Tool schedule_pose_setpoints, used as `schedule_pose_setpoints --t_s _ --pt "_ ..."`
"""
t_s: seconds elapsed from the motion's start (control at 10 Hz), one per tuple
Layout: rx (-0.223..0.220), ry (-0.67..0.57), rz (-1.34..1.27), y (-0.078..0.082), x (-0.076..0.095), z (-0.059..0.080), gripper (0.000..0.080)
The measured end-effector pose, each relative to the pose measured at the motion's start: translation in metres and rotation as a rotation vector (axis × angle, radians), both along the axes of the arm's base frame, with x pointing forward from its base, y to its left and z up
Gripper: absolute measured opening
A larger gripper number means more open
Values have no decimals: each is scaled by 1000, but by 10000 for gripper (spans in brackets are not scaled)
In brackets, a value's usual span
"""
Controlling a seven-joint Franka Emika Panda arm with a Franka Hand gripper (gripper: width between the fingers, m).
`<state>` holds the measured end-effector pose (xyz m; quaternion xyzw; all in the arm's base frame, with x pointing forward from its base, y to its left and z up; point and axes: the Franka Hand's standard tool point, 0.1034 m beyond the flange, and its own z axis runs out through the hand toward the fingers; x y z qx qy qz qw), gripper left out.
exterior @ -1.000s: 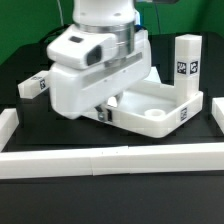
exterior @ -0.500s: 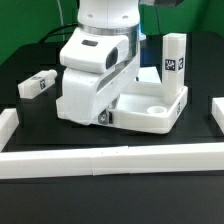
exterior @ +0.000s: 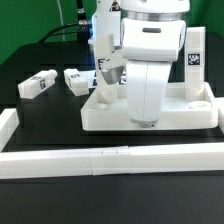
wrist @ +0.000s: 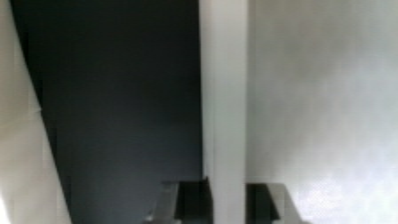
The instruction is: Assemble desk
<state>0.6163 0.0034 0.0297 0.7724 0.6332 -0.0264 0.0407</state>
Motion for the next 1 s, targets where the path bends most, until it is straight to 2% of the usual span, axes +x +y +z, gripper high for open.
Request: schedule_pose_setpoints --t_s 0.4,0.7,1.0 --pt "0 1 8 -1 1 -1 53" --pt "7 -28 55 8 29 1 53" --pt "-6 -44 65 12 44 -6 54"
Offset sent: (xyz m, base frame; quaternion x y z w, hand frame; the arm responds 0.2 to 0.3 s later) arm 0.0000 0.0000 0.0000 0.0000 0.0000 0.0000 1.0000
